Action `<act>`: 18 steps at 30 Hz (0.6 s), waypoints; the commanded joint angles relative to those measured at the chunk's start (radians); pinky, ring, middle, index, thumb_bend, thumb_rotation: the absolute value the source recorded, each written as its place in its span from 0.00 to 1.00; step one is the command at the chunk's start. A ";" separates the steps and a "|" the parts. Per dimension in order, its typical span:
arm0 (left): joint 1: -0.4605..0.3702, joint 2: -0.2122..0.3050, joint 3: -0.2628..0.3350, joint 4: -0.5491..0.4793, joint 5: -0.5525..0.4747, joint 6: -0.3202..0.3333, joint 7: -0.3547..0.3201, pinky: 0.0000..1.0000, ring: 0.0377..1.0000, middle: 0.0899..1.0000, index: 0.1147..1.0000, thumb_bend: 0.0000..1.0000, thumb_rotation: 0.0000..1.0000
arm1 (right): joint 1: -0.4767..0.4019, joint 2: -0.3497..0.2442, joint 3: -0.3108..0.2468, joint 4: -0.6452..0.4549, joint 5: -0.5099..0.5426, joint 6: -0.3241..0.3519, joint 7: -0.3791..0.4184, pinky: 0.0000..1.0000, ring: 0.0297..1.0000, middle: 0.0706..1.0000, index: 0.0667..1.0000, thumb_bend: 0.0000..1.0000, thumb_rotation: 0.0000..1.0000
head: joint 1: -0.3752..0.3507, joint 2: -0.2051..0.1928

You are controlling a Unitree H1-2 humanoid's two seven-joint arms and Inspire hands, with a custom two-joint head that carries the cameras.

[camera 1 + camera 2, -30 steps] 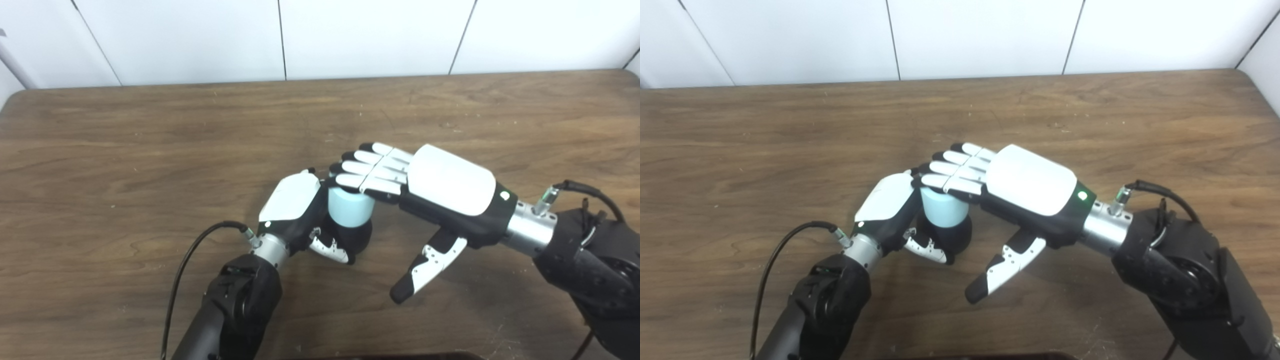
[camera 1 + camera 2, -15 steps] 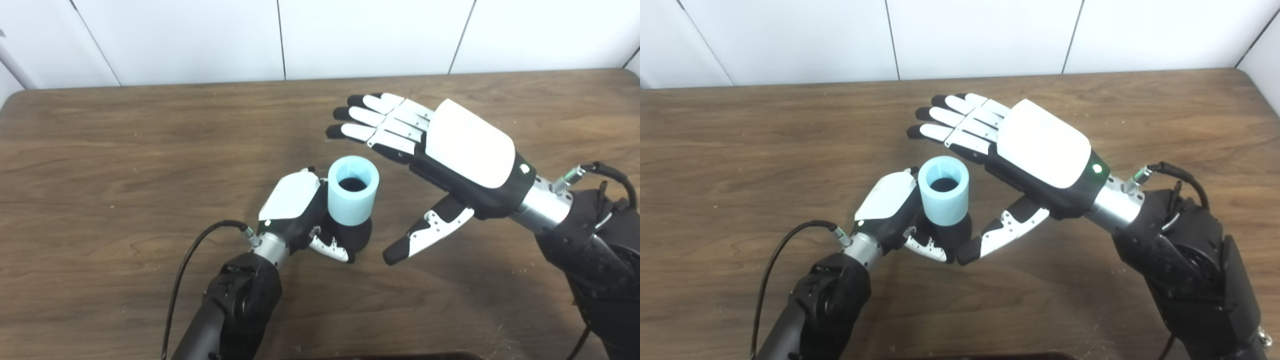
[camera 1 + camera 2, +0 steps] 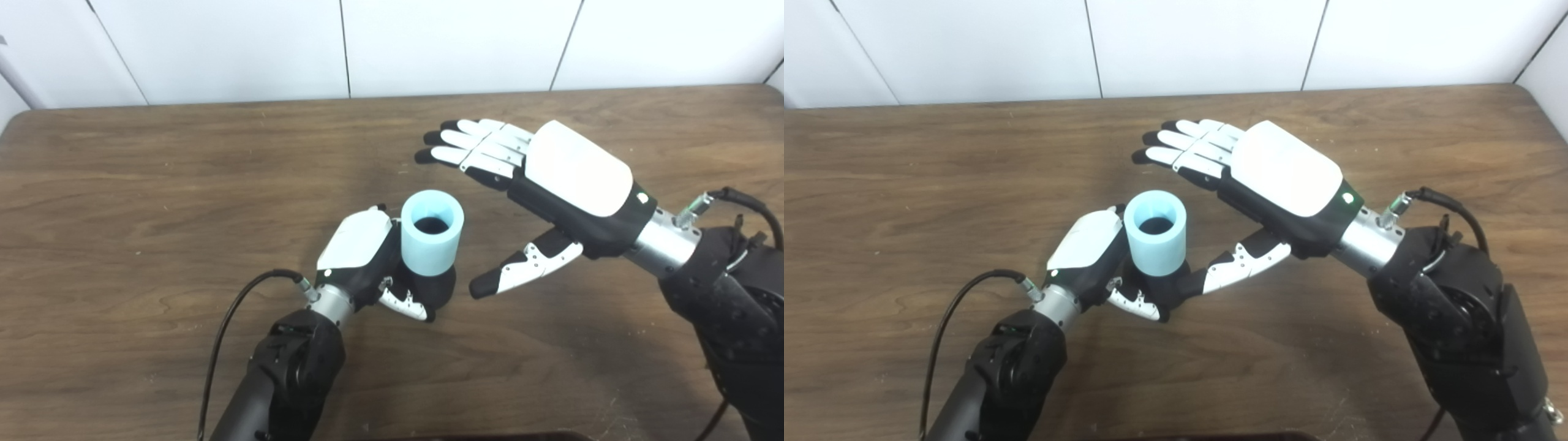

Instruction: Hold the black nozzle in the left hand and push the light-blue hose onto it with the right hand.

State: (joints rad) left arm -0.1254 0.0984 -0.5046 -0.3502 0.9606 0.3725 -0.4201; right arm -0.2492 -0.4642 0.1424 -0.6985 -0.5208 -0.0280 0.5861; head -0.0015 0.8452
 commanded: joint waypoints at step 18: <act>-0.010 0.021 0.033 0.028 0.015 -0.170 0.161 1.00 0.98 0.99 0.92 0.91 0.21 | 0.017 -0.005 -0.027 -0.006 0.016 0.029 -0.023 0.92 0.98 0.95 0.93 0.52 0.90 | 0.004 -0.006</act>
State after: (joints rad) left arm -0.1105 0.1174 -0.4828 -0.3027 0.9646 0.2165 -0.2713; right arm -0.2127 -0.4657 0.1348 -0.6839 -0.5140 0.0001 0.5866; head 0.0015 0.8376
